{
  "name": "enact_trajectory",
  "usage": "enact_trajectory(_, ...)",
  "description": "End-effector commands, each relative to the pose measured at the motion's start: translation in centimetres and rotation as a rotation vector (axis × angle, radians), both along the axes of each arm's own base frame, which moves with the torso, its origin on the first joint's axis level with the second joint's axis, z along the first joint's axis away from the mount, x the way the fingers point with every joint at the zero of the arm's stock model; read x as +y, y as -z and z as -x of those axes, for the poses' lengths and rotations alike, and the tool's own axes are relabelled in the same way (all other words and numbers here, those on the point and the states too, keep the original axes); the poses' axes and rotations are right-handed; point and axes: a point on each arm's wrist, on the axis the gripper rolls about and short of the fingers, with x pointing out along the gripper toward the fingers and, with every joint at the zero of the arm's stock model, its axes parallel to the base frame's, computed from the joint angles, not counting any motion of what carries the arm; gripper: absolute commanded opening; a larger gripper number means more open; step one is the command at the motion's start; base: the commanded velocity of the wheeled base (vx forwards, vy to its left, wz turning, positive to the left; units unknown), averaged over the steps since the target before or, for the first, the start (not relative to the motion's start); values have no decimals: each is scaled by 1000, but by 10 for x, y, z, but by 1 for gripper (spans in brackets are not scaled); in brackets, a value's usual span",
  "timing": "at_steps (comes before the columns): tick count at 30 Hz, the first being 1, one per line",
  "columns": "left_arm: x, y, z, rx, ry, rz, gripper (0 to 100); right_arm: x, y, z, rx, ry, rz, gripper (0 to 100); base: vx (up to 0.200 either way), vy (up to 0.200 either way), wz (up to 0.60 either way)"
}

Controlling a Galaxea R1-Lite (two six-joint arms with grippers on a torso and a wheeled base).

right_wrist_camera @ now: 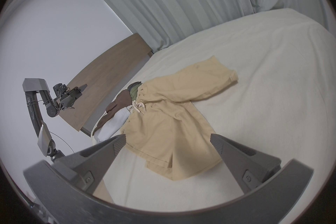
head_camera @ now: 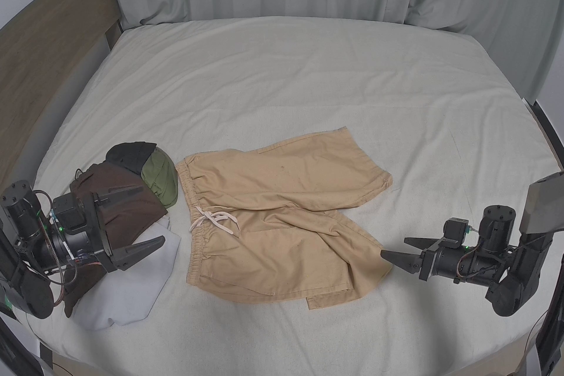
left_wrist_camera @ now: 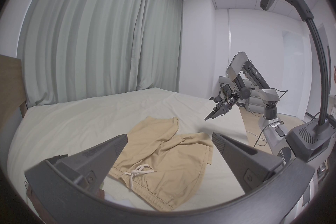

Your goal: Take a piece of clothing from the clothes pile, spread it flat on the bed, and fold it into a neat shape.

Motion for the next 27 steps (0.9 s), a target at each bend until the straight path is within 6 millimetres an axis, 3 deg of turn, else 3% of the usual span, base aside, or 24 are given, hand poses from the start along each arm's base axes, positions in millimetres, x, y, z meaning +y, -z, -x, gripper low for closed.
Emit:
enact_trajectory(1, -1, 5, 0, 25, 3, 3, 100, -3, 13, 0, 52, 10, 11, 100, 0, 0, 0)
enact_trajectory(15, -2, 13, 8, 96, -2, 23, 100, -13, 37, -3, 149, 55, 22, 100, 0, 0, 0)
enact_trajectory(27, -7, 7, 11, 134, -18, 64, 100, -20, 60, -13, 264, 121, -38, 100, 0, 0, 0)
